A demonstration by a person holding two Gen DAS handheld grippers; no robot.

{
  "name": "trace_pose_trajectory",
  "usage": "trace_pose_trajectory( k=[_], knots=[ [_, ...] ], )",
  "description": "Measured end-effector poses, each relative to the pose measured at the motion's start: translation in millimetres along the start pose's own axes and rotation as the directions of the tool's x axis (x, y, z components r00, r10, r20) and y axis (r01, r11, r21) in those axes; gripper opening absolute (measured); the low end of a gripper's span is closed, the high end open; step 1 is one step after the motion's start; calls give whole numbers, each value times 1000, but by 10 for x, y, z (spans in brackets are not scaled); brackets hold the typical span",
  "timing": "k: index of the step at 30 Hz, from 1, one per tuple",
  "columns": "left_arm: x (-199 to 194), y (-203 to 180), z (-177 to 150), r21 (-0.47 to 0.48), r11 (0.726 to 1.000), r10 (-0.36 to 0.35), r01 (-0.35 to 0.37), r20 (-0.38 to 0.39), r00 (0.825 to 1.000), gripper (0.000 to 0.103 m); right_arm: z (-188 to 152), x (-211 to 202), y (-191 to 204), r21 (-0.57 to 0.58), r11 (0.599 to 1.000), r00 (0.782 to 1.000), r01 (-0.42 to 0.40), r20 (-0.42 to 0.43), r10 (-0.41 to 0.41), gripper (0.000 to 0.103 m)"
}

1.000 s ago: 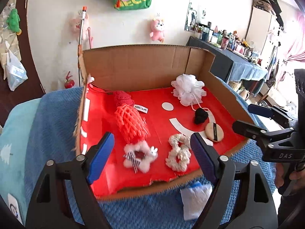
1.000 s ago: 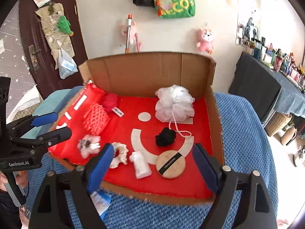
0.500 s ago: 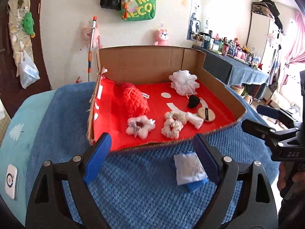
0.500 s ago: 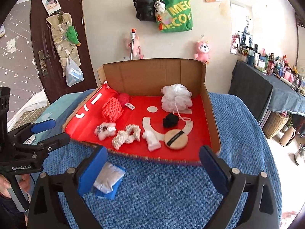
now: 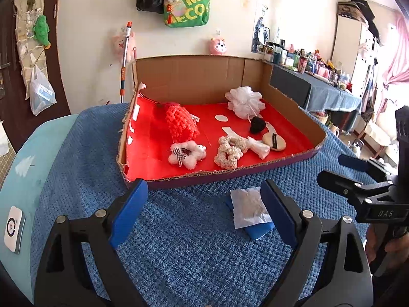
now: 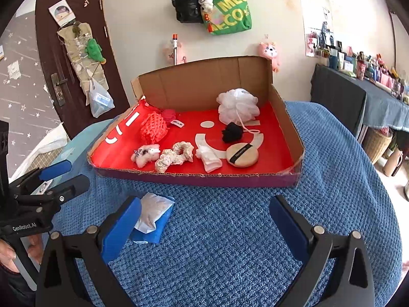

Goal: Organize soft objects
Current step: 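Move the left tool to the white tissue packet while the right tool approaches the blue cloth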

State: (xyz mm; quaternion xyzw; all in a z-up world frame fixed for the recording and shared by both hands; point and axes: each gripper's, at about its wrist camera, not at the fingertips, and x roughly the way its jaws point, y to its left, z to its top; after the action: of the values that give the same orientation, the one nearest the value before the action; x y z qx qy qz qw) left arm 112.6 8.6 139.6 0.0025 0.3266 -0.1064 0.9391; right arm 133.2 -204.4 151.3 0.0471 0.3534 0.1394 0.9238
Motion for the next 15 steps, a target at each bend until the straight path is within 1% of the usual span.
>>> trace_pose_trajectory(
  k=[2, 6, 10, 15],
  knots=[
    [-67, -8, 26, 3, 1000, 10, -10, 7, 1000, 90, 13, -40, 0, 7, 1000, 1000, -14, 5, 14, 103],
    [-260, -36, 65, 5, 1000, 27, -27, 35, 999, 90, 45, -202, 46, -7, 1000, 999, -16, 43, 17, 103],
    [-435, -65, 59, 6, 999, 37, -38, 56, 998, 90, 43, -314, 97, -22, 999, 998, -23, 61, 24, 103],
    [-568, -46, -11, -13, 999, 48, -48, 55, 997, 90, -11, -390, 162, -42, 999, 997, -18, 69, 21, 103]
  ],
)
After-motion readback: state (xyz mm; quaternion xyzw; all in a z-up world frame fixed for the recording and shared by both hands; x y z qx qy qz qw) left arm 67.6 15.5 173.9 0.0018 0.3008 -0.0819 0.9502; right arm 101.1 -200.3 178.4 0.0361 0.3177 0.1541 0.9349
